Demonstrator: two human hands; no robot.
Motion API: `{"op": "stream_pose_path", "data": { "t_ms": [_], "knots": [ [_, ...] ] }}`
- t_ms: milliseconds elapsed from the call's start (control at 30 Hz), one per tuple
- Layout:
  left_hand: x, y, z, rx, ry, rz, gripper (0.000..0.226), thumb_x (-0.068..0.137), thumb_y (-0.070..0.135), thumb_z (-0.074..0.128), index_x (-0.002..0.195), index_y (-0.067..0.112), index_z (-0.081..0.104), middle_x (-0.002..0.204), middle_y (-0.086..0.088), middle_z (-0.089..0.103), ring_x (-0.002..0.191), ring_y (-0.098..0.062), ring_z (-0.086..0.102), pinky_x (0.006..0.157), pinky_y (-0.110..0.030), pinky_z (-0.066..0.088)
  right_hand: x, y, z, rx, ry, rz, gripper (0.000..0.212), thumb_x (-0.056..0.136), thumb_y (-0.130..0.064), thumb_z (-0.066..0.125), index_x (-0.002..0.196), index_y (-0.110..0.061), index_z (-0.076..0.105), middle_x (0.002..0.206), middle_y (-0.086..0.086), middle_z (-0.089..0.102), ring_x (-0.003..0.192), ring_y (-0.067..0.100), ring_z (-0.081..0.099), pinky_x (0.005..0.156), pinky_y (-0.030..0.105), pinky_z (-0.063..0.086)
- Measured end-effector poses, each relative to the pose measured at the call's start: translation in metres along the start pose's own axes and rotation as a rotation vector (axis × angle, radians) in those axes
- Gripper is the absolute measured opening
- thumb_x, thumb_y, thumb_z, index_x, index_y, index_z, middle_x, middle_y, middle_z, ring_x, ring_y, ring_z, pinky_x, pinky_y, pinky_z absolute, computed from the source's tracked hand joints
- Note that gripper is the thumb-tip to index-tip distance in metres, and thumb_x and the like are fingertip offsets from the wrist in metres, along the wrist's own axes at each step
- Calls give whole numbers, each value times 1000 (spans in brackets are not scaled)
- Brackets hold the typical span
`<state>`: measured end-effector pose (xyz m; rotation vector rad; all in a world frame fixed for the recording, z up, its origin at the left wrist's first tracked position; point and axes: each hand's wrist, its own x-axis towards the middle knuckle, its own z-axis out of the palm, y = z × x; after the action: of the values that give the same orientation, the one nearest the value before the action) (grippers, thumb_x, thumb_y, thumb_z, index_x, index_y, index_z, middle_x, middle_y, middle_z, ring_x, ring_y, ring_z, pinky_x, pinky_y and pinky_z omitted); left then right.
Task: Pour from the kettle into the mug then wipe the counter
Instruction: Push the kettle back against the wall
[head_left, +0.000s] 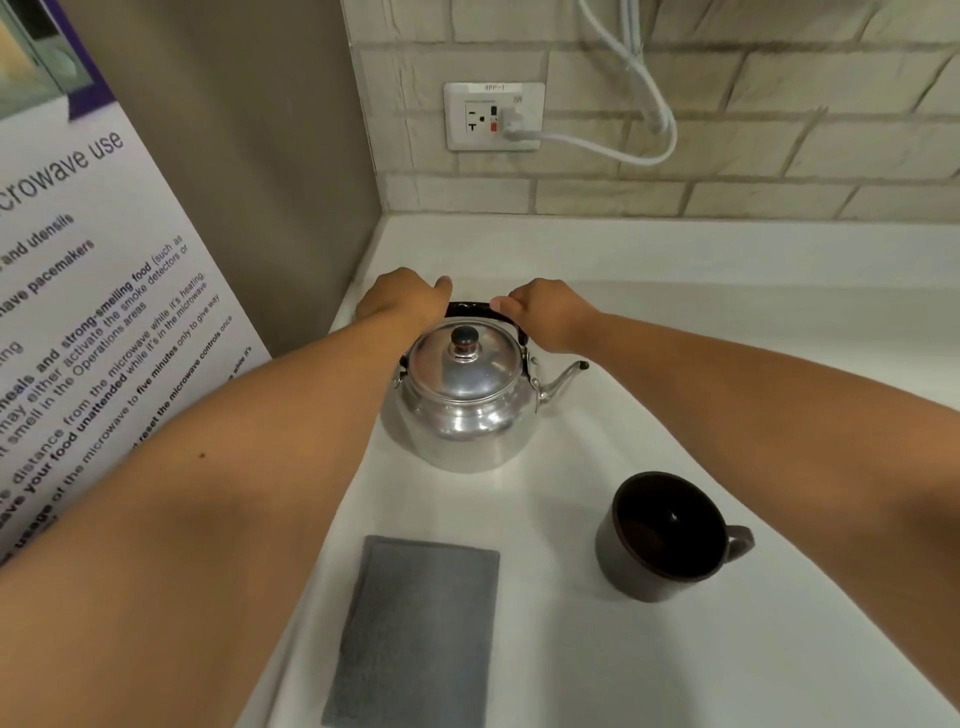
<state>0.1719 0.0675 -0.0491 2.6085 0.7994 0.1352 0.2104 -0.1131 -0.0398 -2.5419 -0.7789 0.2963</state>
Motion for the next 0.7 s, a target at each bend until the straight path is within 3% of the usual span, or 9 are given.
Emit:
{"op": "stream_pose_path", "data": {
  "t_ms": [100,200,300,400,500,600,700],
  "knots": [
    [-3,3,-4,-5,5,-7,58,89,64,36,86,9,52,76,-5,52,58,-20,47,46,-28,31,-4,-4,-3,-45,-7,11,49,100,-41,34,59,-15,41,65,7,49,68,23,47,62,31,35],
    [-9,8,-14,-37,73,26,61,91,60,38,92,3,60,91,-12,63,74,-27,56,54,-30,35,-14,-7,-9,-41,68,12,46,101,-40,31,63,-19,44,71,7,50,80,27,49,72,31,36],
    [-28,15,-30,-129,231,121,50,91,49,48,98,2,64,99,-14,68,88,-31,62,62,-32,42,-35,-11,-21,77,217,-45,40,99,-38,39,101,-7,65,87,10,62,91,29,57,74,31,40],
    [-68,19,-48,-324,385,239,37,89,45,56,88,9,64,86,-7,68,81,-24,62,65,-30,46,-70,-22,-33,110,296,-167,37,97,-35,44,119,-11,62,109,13,63,98,25,59,87,33,45],
    [-123,12,-53,-412,457,385,30,87,41,59,78,12,61,71,-1,61,71,-21,59,61,-32,46,-117,-26,-39,108,337,-267,38,96,-37,47,124,-15,60,109,7,61,102,19,56,91,32,44],
    [-181,-10,-33,-367,413,446,24,86,35,61,73,14,58,65,5,54,68,-19,53,57,-29,39,-167,-9,-38,56,372,-273,41,95,-43,45,126,-18,59,111,4,60,108,16,52,91,29,41],
    [-239,-49,6,-285,256,465,17,89,26,60,80,12,63,77,-1,61,76,-20,55,60,-32,44,-214,22,-28,95,392,-157,44,96,-46,40,129,-22,56,119,2,58,116,17,49,95,31,40]
  ]
}}
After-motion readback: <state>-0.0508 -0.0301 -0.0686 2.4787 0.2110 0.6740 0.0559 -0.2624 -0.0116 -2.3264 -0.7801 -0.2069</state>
